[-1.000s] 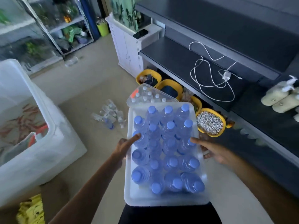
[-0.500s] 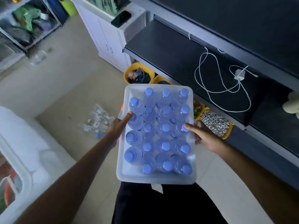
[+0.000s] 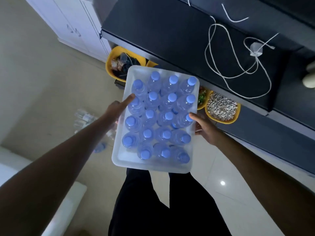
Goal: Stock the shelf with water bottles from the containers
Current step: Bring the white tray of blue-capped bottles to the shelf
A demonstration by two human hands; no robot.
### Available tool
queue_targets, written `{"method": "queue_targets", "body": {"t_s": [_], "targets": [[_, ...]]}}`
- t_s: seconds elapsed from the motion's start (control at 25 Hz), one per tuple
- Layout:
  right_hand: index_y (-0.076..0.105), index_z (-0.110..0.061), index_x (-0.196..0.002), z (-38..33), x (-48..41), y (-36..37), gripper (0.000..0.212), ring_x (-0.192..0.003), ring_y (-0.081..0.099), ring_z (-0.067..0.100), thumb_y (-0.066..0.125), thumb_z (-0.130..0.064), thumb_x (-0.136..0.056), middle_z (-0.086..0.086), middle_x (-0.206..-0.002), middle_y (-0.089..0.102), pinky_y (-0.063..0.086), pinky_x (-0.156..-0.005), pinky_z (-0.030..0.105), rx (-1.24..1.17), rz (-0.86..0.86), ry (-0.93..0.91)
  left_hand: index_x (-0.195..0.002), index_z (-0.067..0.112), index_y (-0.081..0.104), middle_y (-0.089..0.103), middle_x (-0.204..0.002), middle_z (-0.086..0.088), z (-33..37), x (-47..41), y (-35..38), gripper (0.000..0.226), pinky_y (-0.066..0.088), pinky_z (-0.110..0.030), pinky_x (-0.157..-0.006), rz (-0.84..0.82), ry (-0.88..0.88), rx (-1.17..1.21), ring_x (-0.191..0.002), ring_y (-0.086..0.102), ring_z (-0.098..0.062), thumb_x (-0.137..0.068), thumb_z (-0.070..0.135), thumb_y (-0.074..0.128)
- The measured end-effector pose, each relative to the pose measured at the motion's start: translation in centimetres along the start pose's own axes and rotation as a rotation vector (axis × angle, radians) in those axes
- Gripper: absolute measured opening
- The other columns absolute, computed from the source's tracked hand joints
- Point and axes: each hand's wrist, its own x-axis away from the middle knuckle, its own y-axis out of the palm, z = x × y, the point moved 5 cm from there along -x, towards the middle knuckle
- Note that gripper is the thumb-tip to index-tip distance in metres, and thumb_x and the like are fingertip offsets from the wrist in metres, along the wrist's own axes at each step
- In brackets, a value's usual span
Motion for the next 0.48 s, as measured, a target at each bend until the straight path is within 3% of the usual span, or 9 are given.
{"method": "queue_targets", "body": {"t_s": [0.12, 0.24, 0.36, 0.48], "targets": [[0.058, -0.016, -0.112, 0.7, -2.1, 1.3, 0.083, -0.071, 0.054, 0.017, 0.085, -0.069, -0.055, 0.009, -0.085, 0.055, 0.044, -0.066, 0.033, -0.013, 0.060, 0.041, -0.086, 0.014, 0.061, 0.062, -0.082, -0.005, 0.4, -3.3, -1.3, 0.094, 0.044, -0.032, -0.067, -0.014, -0.031, -0.044, -0.069, 0.058, -0.024, -0.045, 0.099, 0.055], [0.052, -0.019, -0.102, 0.6, -3.6, 2.8, 0.070, -0.064, 0.055, 0.014, 0.079, -0.065, -0.056, -0.002, -0.069, 0.055, 0.045, -0.061, 0.030, -0.063, 0.079, 0.070, -0.082, 0.013, 0.059, 0.062, -0.080, -0.005, 1.0, -6.2, -2.2, 0.092, 0.043, -0.032, -0.065, -0.032, -0.028, -0.093, -0.068, 0.058, -0.023, -0.050, 0.100, 0.055], [0.049, -0.020, -0.102, 1.5, -4.7, 3.6, 0.072, -0.070, 0.056, 0.018, 0.079, -0.064, -0.053, 0.000, -0.075, 0.057, 0.047, -0.066, 0.034, -0.109, 0.121, 0.084, -0.086, 0.010, 0.062, 0.062, -0.080, -0.007, 0.9, -8.2, -2.5, 0.098, 0.042, -0.034, -0.064, -0.048, -0.030, -0.152, -0.068, 0.058, -0.023, -0.052, 0.101, 0.052], [0.049, -0.013, -0.118, 2.5, -5.3, 4.3, 0.099, -0.080, 0.057, 0.023, 0.084, -0.072, -0.048, 0.008, -0.090, 0.059, 0.048, -0.072, 0.038, -0.101, 0.126, 0.109, -0.093, 0.009, 0.061, 0.060, -0.082, -0.004, 1.0, -9.2, -2.8, 0.101, 0.039, -0.036, -0.065, -0.063, -0.035, -0.171, -0.072, 0.056, -0.023, -0.052, 0.100, 0.047]]}}
